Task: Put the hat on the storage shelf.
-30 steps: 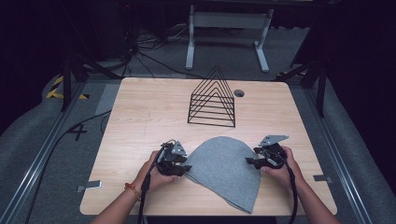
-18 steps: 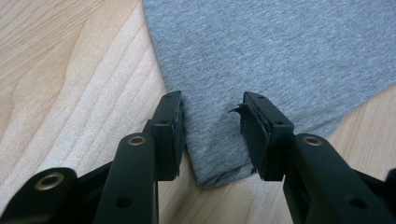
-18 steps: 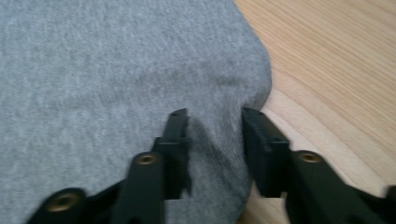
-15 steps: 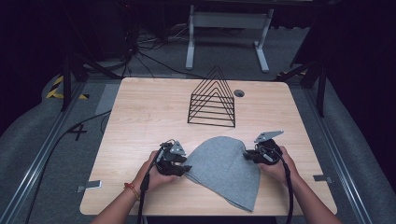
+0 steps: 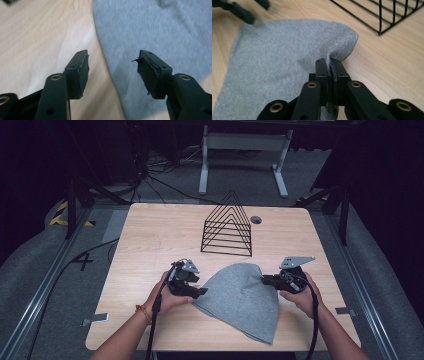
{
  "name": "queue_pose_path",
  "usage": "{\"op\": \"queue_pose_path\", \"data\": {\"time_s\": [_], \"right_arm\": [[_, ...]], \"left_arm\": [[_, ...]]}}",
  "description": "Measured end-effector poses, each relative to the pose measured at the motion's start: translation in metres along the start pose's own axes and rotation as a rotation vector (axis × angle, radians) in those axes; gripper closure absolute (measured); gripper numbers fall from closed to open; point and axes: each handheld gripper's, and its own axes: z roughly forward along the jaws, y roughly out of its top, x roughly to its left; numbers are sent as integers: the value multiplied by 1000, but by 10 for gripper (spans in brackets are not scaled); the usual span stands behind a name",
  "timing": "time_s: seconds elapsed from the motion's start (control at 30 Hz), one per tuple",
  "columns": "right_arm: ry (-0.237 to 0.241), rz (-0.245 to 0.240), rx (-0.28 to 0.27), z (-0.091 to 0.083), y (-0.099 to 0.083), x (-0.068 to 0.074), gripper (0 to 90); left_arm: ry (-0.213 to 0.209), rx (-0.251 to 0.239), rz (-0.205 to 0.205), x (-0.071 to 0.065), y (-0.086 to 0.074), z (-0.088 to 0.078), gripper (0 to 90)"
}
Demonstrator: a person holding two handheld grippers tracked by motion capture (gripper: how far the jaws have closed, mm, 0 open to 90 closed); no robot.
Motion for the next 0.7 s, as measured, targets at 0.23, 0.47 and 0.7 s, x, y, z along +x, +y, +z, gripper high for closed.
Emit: {"op": "queue_pose_path", "data": {"time_s": [0.23, 0.47, 0.7], "right_arm": [[13, -63, -8, 0, 7, 8, 860], [-5, -105, -15, -3, 8, 13, 860], [-20, -125, -25, -6, 9, 17, 857]], "left_arm": [[26, 42, 17, 14, 31, 33, 388], [37, 28, 19, 19, 40, 47, 391], [70, 25, 71, 6, 42, 51, 519]]}}
